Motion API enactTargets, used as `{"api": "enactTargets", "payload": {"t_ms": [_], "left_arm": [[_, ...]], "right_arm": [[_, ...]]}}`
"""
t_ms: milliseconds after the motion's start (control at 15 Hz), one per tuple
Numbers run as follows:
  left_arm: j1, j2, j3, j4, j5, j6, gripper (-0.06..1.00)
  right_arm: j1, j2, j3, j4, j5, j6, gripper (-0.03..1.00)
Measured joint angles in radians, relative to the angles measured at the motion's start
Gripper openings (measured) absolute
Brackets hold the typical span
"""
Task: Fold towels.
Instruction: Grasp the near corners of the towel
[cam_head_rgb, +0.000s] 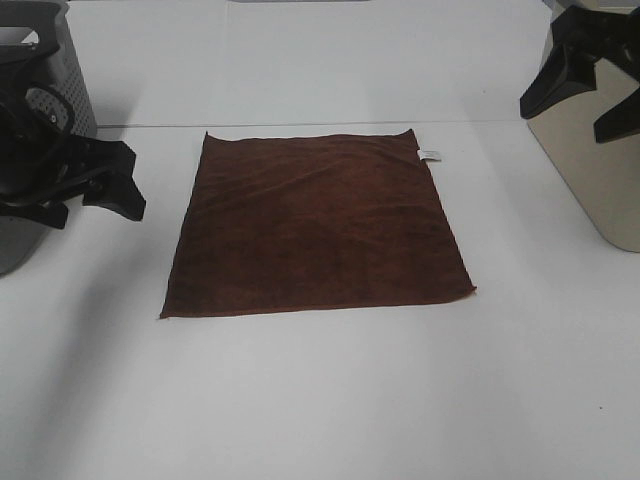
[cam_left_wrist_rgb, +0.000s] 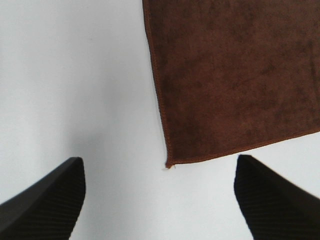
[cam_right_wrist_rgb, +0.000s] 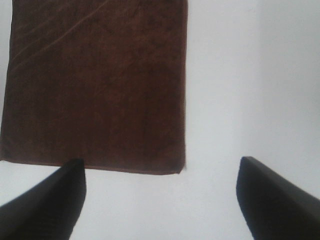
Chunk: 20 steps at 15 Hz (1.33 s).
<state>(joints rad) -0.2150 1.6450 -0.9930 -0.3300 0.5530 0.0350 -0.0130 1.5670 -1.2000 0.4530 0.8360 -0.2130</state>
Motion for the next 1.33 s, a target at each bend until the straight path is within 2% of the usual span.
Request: {"api": "enactTargets", "payload": {"t_ms": [200,333,467,600,667,733,867,933,1133,1333], "left_arm": [[0.0,0.084,0.0,-0.085,0.0,0.01,0.76],[0.007,0.128,-0.001,-0.122,0.023,0.029,0.76],[0.051,0.187,-0.001,-0.179,0.074,0.078,0.76],[0.122,0.237,-0.001,-0.304,0.109,0.18,0.76],[0.157,0.258,-0.001,-0.447,0.137,0.312,0.76],[0.169,0.265,-0.001,-0.54,0.151,0.385,0.76],[0.171,0.271,-0.001,-0.625,0.157,0.467,0.76],[0.171,0.276,-0.001,-0.652,0.157,0.501,0.76],[0.171,0.321,-0.001,-0.683,0.151,0.563,0.76],[0.171,0.369,-0.002,-0.714,0.15,0.61,0.76]], "right_arm": [[0.0,0.1,-0.001,0.083,0.073,-0.02,0.78],[0.0,0.162,-0.001,0.088,0.125,-0.052,0.78],[0.0,0.207,-0.001,0.092,0.145,-0.065,0.77],[0.0,0.281,-0.001,0.118,0.15,-0.108,0.77],[0.0,0.313,-0.001,0.13,0.15,-0.124,0.77],[0.0,0.342,-0.001,0.137,0.15,-0.14,0.77],[0.0,0.386,-0.002,0.147,0.15,-0.17,0.77],[-0.006,0.413,-0.002,0.163,0.149,-0.192,0.77],[-0.074,0.483,-0.002,0.302,0.146,-0.306,0.77],[-0.083,0.485,-0.002,0.312,0.123,-0.334,0.77]]}}
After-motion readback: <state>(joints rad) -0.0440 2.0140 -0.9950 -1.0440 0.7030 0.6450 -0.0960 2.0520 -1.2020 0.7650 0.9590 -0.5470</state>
